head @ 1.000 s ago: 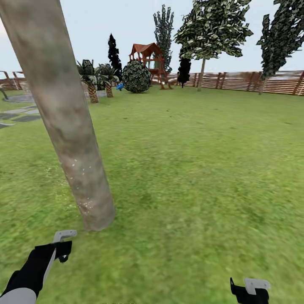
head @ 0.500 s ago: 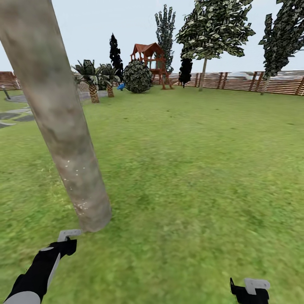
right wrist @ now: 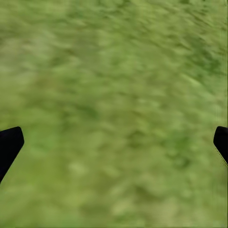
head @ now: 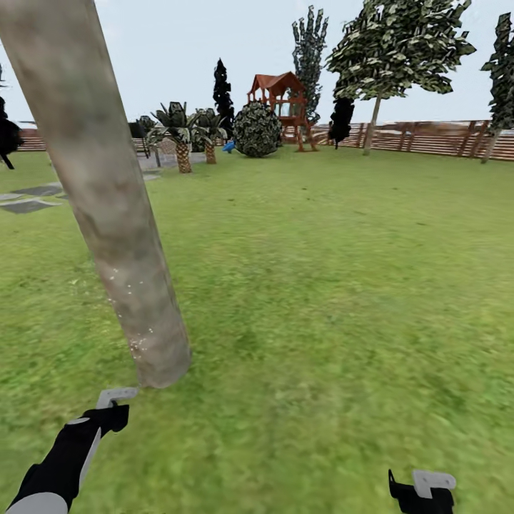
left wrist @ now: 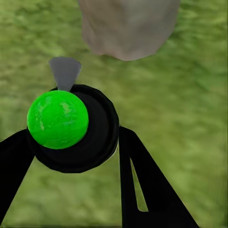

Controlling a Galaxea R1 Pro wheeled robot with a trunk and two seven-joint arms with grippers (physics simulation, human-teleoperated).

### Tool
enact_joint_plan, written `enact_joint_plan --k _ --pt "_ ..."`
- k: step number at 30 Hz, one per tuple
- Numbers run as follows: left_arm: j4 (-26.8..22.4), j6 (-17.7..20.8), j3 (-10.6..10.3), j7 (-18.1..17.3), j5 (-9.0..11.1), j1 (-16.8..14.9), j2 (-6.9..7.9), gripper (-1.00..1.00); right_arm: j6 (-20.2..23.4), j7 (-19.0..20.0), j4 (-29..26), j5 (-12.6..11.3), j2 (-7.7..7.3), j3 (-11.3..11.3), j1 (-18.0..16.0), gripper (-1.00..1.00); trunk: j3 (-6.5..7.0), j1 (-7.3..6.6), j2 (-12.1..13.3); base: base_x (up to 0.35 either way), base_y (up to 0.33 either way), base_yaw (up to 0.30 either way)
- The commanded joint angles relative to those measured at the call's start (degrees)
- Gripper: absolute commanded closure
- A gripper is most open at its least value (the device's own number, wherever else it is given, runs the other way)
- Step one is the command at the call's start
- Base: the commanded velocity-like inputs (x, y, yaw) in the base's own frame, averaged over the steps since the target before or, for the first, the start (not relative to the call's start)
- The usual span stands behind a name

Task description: In the garden, pick up the pesticide atomizer on the floor and spray pesticide onto both trees until each tree trunk is fully covered.

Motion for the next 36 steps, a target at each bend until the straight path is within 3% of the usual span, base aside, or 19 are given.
enact_joint_plan --k 1,8,30,36 --pt "0.01 0.00 0.00 0.00 -0.03 0.00 0.00 1.00 0.00 0.00 0.00 0.00 0.00 0.00 0.00 -1.00 0.00 0.00 0.00 0.085 -0.269 0.277" --pt "0.03 0.07 0.00 0.02 -0.06 0.00 0.00 1.00 0.00 0.03 0.00 0.00 0.00 0.00 0.00 -1.00 0.00 0.00 0.00 0.096 -0.269 0.252" --pt "0.11 0.17 0.00 0.09 -0.06 0.00 0.00 1.00 0.00 0.00 -0.08 -0.01 0.00 0.00 0.00 -1.00 0.00 0.00 0.00 0.198 -0.218 0.008" --pt "0.11 0.18 0.08 0.09 -0.06 0.00 0.09 1.00 0.00 0.02 -0.03 -0.01 0.00 0.00 0.00 -1.00 0.00 0.00 0.00 0.121 -0.256 0.233"
